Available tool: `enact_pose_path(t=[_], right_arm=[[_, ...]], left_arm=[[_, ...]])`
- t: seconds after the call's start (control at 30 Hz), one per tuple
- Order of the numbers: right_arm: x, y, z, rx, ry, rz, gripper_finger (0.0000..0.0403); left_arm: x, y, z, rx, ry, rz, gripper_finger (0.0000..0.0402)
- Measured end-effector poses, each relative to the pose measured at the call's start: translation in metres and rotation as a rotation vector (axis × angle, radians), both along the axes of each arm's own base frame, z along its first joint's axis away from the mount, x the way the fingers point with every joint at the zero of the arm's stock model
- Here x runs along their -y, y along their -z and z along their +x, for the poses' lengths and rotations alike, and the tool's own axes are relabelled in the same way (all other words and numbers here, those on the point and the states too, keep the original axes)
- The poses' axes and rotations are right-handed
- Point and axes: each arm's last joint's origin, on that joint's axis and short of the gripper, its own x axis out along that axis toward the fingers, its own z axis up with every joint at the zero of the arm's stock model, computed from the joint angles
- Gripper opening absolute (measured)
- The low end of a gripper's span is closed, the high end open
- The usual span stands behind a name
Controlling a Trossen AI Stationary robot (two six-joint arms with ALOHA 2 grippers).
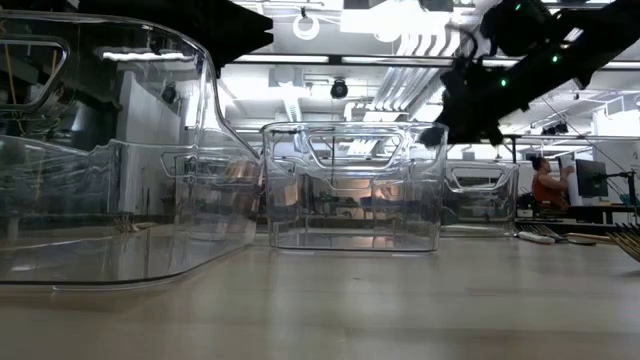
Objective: Sort silverware by color (type)
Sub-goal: Put the blue fork into the center transparent bin
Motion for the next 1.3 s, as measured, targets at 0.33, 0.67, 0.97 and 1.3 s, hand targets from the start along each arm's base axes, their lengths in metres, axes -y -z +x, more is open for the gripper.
enact_pose_path(t=[0.33,0.67,0.97,1.3], right_arm=[[-0.04,-0.029,0.015,0.227,-0.39,-0.229,0.0119],[-0.052,-0.036,0.016,0.282,-0.473,-0.292,0.0119],[-0.052,-0.036,0.016,0.289,-0.497,-0.281,0.0119],[-0.055,-0.036,0.016,0.3,-0.571,-0.271,0.0119]], left_arm=[[0.0,0.0,0.0,0.0,0.0,0.0,0.0135],[0.0,0.0,0.0,0.003,0.001,-0.018,0.0135],[0.0,0.0,0.0,0.003,0.001,-0.018,0.0135],[0.0,0.0,0.0,0.004,0.001,-0.018,0.0135]])
